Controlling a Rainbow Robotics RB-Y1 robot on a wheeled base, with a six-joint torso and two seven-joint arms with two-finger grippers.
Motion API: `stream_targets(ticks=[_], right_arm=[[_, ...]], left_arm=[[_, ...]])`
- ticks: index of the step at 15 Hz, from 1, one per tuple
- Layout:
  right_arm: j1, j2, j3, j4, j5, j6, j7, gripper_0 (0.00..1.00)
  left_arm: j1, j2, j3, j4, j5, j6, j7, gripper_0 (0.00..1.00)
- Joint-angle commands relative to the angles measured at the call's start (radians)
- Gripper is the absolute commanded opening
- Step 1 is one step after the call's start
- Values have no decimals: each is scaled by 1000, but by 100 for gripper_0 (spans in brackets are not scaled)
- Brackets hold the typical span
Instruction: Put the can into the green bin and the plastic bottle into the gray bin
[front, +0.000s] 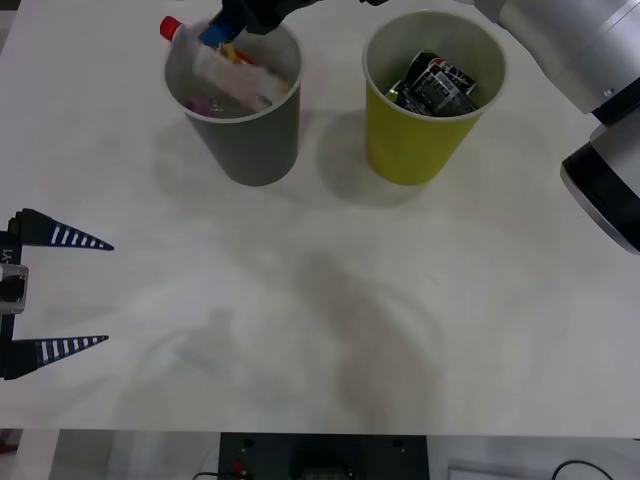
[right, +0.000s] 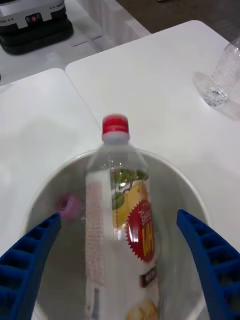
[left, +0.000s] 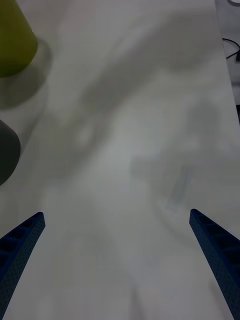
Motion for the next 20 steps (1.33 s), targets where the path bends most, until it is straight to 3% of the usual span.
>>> stream_targets(ticks=[1, 5, 9, 14, 20], right_arm=[[2, -5, 0, -4, -16, -11, -5, 100], [11, -99, -20, -107, -47, -118, -21, 100], [104, -207, -124, -291, -70, -218, -31, 100], [264, -355, -191, -521, -113, -235, -28, 100], [542, -525, -359, -800, -214, -252, 31, 100]], left_arm=[[0, 0, 0, 0, 0, 0, 0, 100], [0, 0, 0, 0, 0, 0, 0, 100], [0, 0, 0, 0, 0, 0, 0, 100], [0, 0, 0, 0, 0, 0, 0, 100], [0, 0, 0, 0, 0, 0, 0, 100]])
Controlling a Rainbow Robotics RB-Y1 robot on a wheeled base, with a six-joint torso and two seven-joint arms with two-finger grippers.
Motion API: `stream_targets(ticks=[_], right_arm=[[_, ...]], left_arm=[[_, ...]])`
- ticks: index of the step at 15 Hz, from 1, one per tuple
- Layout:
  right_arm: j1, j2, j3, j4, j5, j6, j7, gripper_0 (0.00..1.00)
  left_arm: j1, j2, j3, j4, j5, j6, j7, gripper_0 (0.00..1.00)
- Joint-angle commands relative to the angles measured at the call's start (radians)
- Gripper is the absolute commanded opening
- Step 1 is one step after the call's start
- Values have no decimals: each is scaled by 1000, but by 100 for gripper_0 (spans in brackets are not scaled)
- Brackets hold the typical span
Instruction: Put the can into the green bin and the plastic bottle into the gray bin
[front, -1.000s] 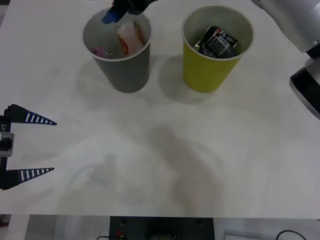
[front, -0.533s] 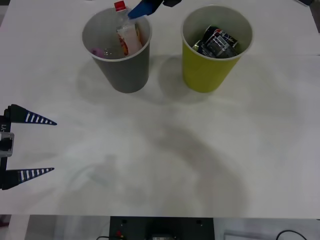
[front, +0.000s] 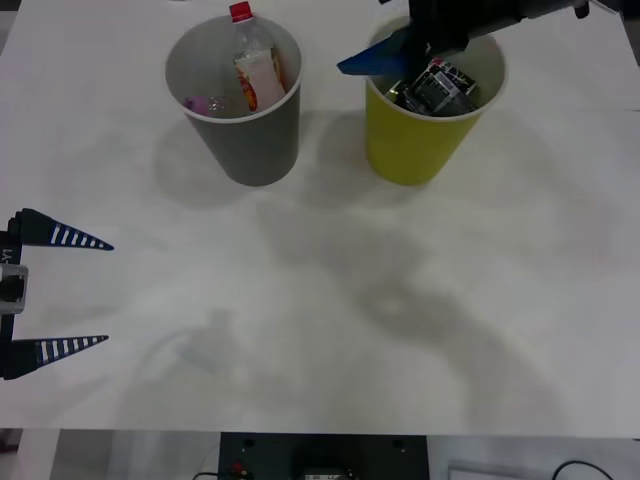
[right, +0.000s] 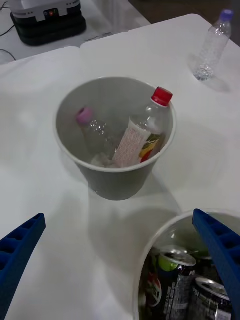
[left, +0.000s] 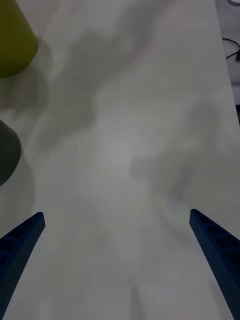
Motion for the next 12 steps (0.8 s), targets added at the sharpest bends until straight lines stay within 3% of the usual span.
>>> stream_targets(ticks=[1, 4, 8, 12], right_arm=[[123, -64, -83, -97, -62, -16, 31, 100], [266, -95, -209, -179, -105, -82, 126, 100], [433, -133, -357, -182, -239, -168, 342, 100], [590, -159, -455, -182, -305, -171, 509, 100]], left_arm=[[0, 0, 0, 0, 0, 0, 0, 100], [0, 0, 0, 0, 0, 0, 0, 100], [0, 0, 0, 0, 0, 0, 0, 100], [0, 0, 0, 0, 0, 0, 0, 100]])
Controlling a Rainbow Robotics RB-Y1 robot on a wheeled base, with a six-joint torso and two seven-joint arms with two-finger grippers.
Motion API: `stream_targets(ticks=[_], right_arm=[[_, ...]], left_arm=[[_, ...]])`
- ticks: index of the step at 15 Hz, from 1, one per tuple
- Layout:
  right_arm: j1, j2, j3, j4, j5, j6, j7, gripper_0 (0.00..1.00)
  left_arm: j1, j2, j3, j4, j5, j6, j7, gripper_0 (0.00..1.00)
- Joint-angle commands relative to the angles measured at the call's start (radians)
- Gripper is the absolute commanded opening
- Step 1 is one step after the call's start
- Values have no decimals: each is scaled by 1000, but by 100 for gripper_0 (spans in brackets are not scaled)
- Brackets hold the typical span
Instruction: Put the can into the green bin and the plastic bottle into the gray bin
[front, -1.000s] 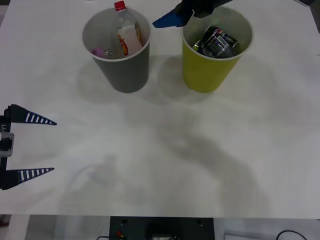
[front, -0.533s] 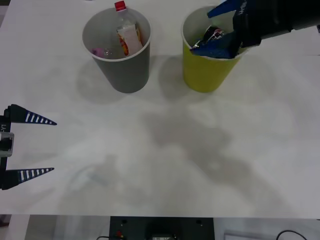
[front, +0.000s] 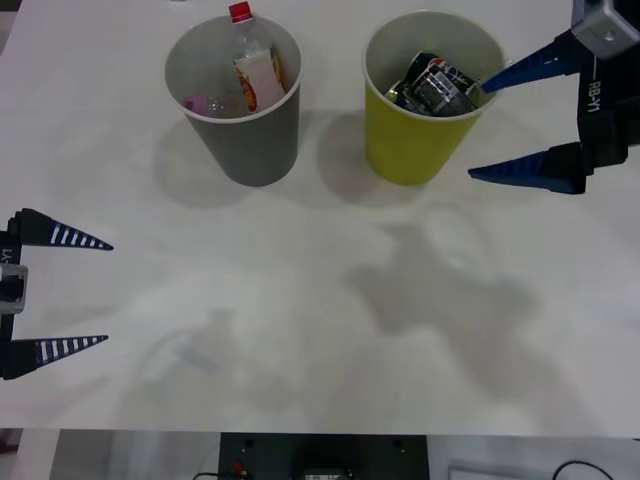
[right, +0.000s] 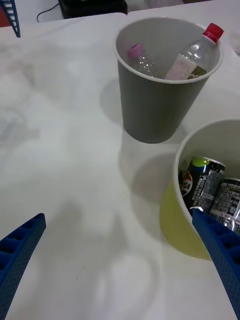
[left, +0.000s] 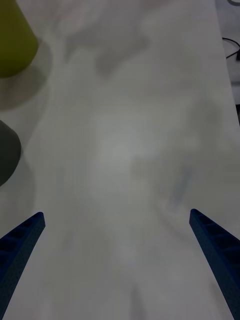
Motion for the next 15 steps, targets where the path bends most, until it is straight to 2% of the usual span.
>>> stream_targets(ticks=[1, 9, 15], right_arm=[[111, -14, -64, 0, -29, -1, 113, 100], [395, -14, -207, 0, -60, -1, 366, 100], [526, -14, -251, -9, -73, -1, 423, 100]], left_arm=[[0, 0, 0, 0, 0, 0, 0, 100], [0, 0, 0, 0, 0, 0, 0, 100], [0, 0, 0, 0, 0, 0, 0, 100]])
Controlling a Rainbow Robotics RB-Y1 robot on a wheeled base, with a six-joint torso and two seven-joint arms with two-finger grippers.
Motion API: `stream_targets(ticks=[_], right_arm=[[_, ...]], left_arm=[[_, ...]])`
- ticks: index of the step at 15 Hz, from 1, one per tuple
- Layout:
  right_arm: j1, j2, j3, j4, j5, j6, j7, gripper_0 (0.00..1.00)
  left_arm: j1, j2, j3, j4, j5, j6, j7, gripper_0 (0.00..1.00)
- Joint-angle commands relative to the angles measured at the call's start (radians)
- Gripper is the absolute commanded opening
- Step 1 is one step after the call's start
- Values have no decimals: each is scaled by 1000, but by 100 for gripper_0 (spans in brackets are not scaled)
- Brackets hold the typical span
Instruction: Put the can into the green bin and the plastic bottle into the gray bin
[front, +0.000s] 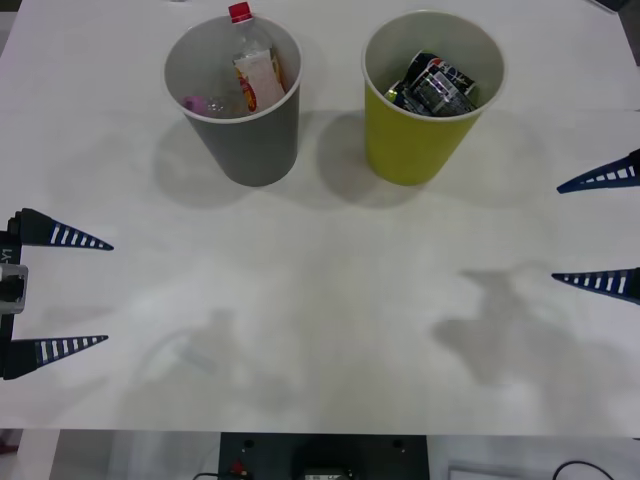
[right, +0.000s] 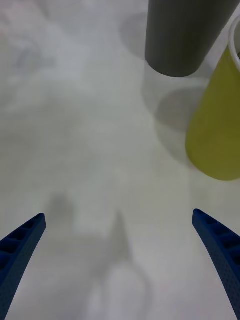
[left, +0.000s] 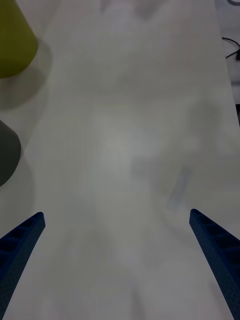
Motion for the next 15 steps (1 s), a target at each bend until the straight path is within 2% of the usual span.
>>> stream_targets(ticks=[1, 8, 15], right_arm=[[41, 0, -6, -8, 0, 0, 18, 100], [125, 2, -37, -78, -9, 2, 50, 100], [133, 9, -37, -83, -32, 8, 69, 100]], left_arm=[[0, 0, 0, 0, 0, 0, 0, 100], [0, 0, 0, 0, 0, 0, 0, 100], [0, 0, 0, 0, 0, 0, 0, 100]])
